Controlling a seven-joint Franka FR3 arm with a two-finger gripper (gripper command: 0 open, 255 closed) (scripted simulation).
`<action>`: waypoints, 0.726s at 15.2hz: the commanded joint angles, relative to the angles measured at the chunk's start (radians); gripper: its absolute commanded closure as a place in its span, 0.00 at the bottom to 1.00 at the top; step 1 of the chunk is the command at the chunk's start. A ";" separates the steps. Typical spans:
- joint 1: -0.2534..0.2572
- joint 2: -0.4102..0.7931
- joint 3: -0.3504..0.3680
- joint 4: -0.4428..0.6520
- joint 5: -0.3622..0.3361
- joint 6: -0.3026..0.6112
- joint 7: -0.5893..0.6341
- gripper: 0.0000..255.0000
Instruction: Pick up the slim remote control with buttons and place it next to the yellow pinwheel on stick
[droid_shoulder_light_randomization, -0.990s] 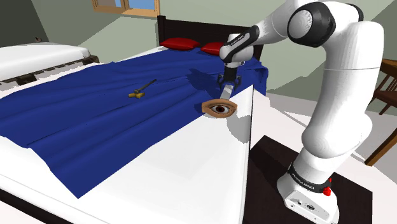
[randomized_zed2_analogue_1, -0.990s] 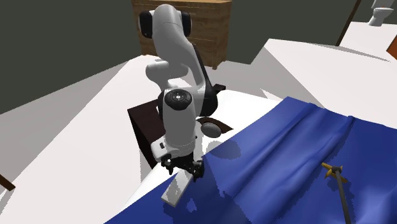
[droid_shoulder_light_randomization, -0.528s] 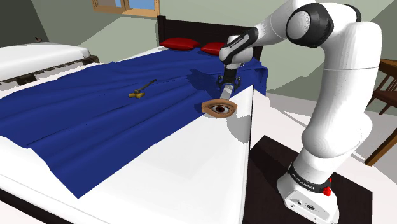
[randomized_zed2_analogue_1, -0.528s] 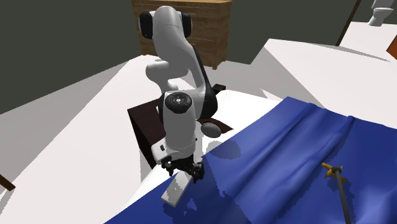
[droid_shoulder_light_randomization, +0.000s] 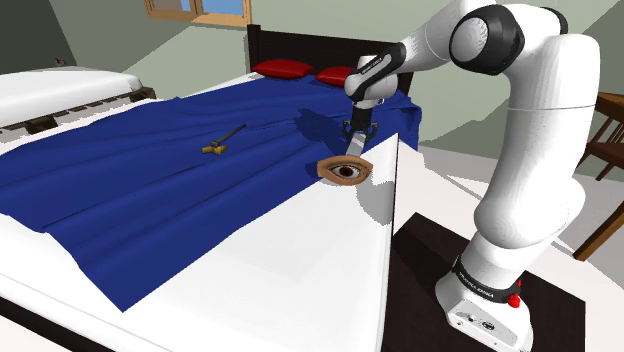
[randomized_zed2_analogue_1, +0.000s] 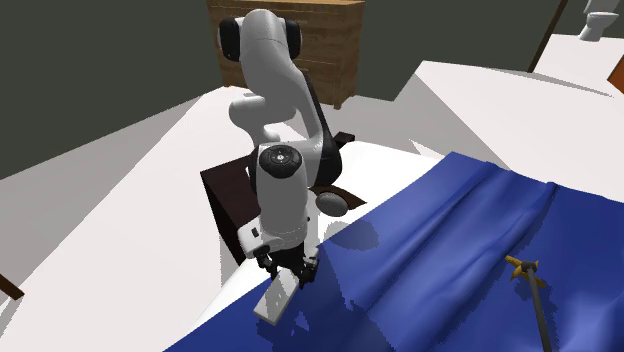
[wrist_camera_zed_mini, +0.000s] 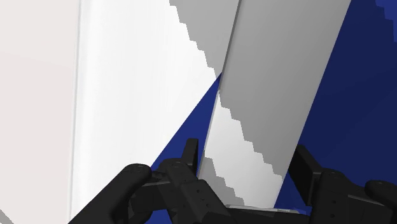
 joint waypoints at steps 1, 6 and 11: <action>0.000 0.000 0.000 0.000 0.000 0.000 0.000 1.00; 0.001 -0.021 -0.001 0.013 -0.003 -0.034 0.002 1.00; 0.003 -0.051 -0.003 0.041 -0.008 -0.092 0.004 1.00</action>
